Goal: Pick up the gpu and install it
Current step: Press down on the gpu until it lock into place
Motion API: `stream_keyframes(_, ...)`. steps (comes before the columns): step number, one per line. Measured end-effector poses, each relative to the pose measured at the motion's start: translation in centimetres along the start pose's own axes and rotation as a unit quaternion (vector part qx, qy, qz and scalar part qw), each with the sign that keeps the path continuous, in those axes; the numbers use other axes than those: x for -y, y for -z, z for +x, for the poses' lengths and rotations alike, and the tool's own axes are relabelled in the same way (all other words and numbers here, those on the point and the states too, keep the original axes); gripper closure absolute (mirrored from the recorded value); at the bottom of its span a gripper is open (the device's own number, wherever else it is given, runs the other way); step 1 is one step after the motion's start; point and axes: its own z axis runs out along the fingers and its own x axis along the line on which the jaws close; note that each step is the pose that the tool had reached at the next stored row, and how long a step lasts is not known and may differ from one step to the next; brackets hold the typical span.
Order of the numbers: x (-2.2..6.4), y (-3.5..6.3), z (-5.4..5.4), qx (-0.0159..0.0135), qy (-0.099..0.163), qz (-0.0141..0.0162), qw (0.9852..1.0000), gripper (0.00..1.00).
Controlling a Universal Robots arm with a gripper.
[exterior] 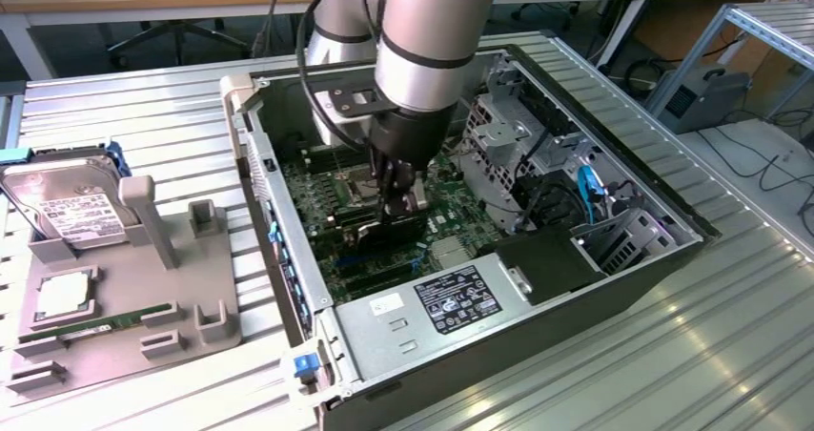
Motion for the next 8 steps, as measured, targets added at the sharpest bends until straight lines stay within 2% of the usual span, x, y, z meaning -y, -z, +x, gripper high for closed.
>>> stream_keyframes(2,-1.37,-0.16,-0.2,0.0001,0.000,0.0001,1.0000,0.89)
stream_keyframes(6,-3.35,-0.55,-0.3,0.0000,0.000,0.0001,1.0000,0.89)
stream_keyframes(8,-3.63,-0.66,-0.3,0.0001,0.000,0.0001,1.0000,0.89)
